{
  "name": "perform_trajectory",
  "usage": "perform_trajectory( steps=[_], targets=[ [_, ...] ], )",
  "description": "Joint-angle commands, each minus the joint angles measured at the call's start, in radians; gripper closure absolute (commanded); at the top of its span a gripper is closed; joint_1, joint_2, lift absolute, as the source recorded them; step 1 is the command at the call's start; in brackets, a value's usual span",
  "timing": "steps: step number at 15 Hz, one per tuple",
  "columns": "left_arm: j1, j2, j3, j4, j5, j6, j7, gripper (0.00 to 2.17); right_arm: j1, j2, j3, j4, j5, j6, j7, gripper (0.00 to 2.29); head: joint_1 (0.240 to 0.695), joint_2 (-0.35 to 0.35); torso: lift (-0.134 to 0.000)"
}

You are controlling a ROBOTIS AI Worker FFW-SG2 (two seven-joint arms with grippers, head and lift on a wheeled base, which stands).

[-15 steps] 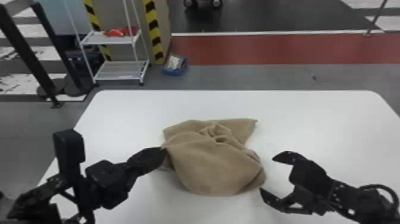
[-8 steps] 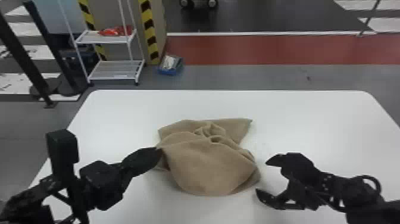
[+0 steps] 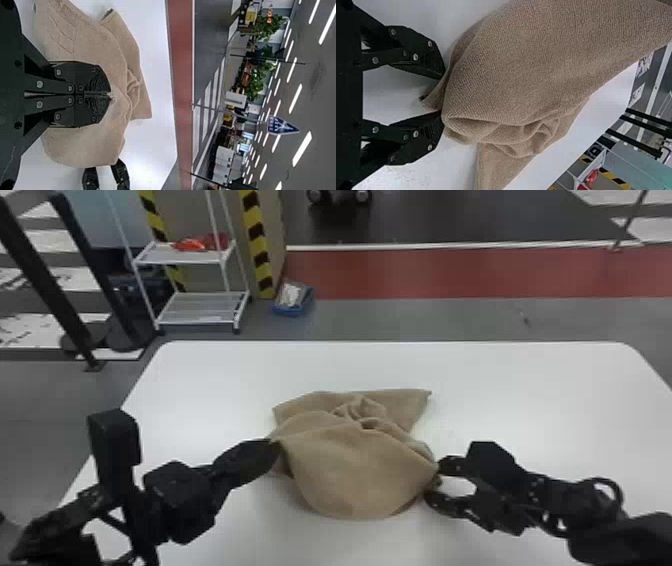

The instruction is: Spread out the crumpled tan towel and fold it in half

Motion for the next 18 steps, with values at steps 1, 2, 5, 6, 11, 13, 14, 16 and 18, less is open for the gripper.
perform_trajectory(
  steps=[1, 2, 5, 6, 11, 13, 14, 16, 18],
  targets=[
    [0.0, -0.004, 0.003, 0.001, 0.005, 0.0, 0.0, 1.89, 0.006, 0.0, -0.012, 0.0, -0.032, -0.024, -0.045, 1.91, 0.695, 0.077, -0.12],
    [0.0, -0.004, 0.008, 0.001, 0.005, 0.0, 0.0, 1.89, 0.017, 0.0, -0.033, -0.008, -0.072, -0.076, -0.091, 2.14, 0.695, 0.077, -0.12],
    [0.0, -0.004, 0.052, 0.001, 0.034, -0.003, 0.005, 1.89, 0.06, 0.0, -0.11, -0.077, -0.185, -0.223, -0.138, 2.22, 0.695, 0.073, -0.12],
    [-0.001, -0.004, 0.075, 0.001, 0.054, -0.003, 0.006, 1.89, 0.077, 0.0, -0.134, -0.114, -0.23, -0.242, -0.143, 2.22, 0.695, 0.073, -0.12],
    [-0.001, -0.004, 0.152, -0.056, 0.116, 0.009, -0.006, 1.89, 0.141, 0.005, -0.291, -0.336, -0.426, -0.232, -0.126, 2.22, 0.695, 0.072, -0.12],
    [-0.001, -0.004, 0.155, -0.081, 0.122, 0.034, -0.012, 1.89, 0.149, 0.01, -0.34, -0.414, -0.445, -0.162, -0.066, 2.22, 0.695, 0.055, -0.12],
    [-0.001, -0.004, 0.153, -0.081, 0.122, 0.034, -0.012, 1.89, 0.154, 0.008, -0.34, -0.424, -0.446, -0.153, -0.039, 2.22, 0.695, 0.046, -0.12],
    [-0.012, -0.004, 0.147, -0.07, 0.119, 0.034, -0.009, 1.89, 0.14, 0.006, -0.283, -0.413, -0.408, -0.165, -0.028, 2.22, 0.695, 0.029, -0.12],
    [-0.024, -0.004, 0.141, -0.039, 0.102, 0.034, -0.005, 1.89, 0.095, -0.001, -0.144, -0.279, -0.288, -0.177, -0.028, 2.22, 0.695, 0.041, -0.12]
  ],
)
